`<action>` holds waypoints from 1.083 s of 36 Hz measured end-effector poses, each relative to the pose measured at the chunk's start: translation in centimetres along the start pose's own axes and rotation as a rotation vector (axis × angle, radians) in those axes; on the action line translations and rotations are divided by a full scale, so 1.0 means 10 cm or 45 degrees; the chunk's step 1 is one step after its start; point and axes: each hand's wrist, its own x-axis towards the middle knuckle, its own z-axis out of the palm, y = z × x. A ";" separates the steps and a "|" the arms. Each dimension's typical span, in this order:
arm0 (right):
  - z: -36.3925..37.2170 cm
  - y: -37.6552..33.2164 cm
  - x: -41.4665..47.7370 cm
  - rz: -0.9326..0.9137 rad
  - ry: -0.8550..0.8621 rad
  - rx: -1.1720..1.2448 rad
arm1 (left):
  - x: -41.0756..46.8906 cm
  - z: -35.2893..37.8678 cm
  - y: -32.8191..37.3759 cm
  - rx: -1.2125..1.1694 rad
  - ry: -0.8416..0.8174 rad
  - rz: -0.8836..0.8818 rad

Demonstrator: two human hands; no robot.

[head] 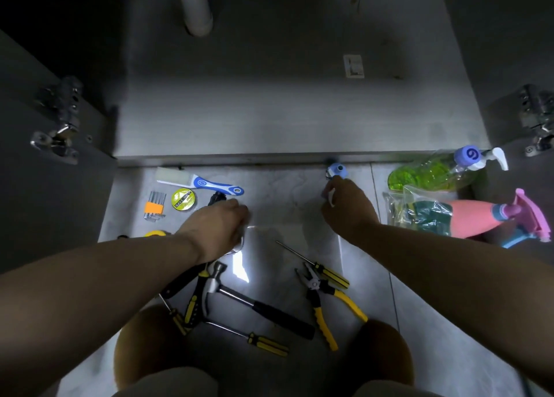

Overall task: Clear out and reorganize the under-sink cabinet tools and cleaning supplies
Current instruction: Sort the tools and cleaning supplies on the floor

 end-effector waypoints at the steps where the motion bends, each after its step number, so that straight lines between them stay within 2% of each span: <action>1: 0.02 -0.05 -0.03 -0.060 -0.040 0.018 | -0.04 -0.01 -0.05 -0.004 0.059 -0.029; 4: 0.11 -0.23 -0.12 -0.174 -0.184 0.075 | -0.13 -0.03 -0.23 -0.031 0.202 -0.178; 9: 0.27 -0.46 -0.20 -0.268 -0.336 0.103 | -0.19 -0.02 -0.42 -0.188 0.182 -0.508; 14: 0.38 -0.62 -0.20 -0.276 -0.408 0.159 | -0.17 0.07 -0.43 -0.250 0.101 -0.581; 19: 0.46 -0.77 -0.19 -0.217 -0.416 0.332 | -0.12 0.06 -0.43 -0.348 0.141 -0.651; 22: 0.51 -0.89 -0.17 -0.112 -0.474 0.410 | -0.12 0.01 -0.43 -0.636 0.197 -0.633; 26: 0.56 -1.06 -0.18 0.103 -0.619 0.718 | -0.21 -0.03 -0.28 -1.142 0.063 -0.504; 28: 0.57 -1.12 -0.20 0.147 -0.636 0.792 | -0.24 -0.04 -0.19 -1.209 0.004 -0.446; 33: 0.51 -1.13 -0.23 0.122 -0.567 0.759 | -0.22 -0.05 -0.07 -1.345 -0.093 -0.389; 35: 0.47 -1.09 -0.22 0.114 -0.573 0.718 | -0.19 -0.07 -0.11 -1.300 -0.020 -0.418; 36: 0.46 -1.06 -0.21 0.119 -0.580 0.699 | -0.18 -0.07 -0.15 -1.180 0.064 -0.446; 39: 0.41 -0.91 -0.20 0.211 -0.630 0.743 | -0.17 -0.08 -0.32 -0.576 0.352 -0.529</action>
